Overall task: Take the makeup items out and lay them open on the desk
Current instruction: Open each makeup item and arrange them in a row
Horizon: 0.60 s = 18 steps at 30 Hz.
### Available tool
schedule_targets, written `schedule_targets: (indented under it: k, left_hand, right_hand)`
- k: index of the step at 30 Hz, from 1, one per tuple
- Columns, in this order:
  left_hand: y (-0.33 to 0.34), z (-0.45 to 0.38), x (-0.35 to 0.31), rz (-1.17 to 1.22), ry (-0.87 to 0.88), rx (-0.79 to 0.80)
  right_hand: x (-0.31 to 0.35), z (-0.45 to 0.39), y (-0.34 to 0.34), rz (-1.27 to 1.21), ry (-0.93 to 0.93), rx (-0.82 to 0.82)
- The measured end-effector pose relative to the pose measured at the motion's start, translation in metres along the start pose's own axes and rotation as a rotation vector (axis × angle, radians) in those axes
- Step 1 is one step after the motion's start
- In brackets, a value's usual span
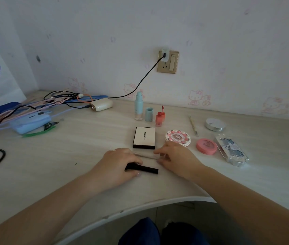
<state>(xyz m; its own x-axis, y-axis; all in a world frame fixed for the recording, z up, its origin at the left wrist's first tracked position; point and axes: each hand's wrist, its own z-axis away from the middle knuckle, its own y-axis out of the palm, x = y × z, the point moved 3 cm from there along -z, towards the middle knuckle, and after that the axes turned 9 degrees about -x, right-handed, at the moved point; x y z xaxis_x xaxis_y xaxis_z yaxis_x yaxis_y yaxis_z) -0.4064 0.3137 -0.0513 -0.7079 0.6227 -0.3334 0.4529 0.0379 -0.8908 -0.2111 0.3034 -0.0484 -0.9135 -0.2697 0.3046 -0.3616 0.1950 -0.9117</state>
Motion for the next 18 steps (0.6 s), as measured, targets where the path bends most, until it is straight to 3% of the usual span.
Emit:
schedule_targets:
  k: [18]
  left_hand:
    - [0.000, -0.003, 0.005, 0.057, -0.054, -0.032]
  right_hand:
    - [-0.002, 0.000, 0.002, -0.049, 0.032, -0.013]
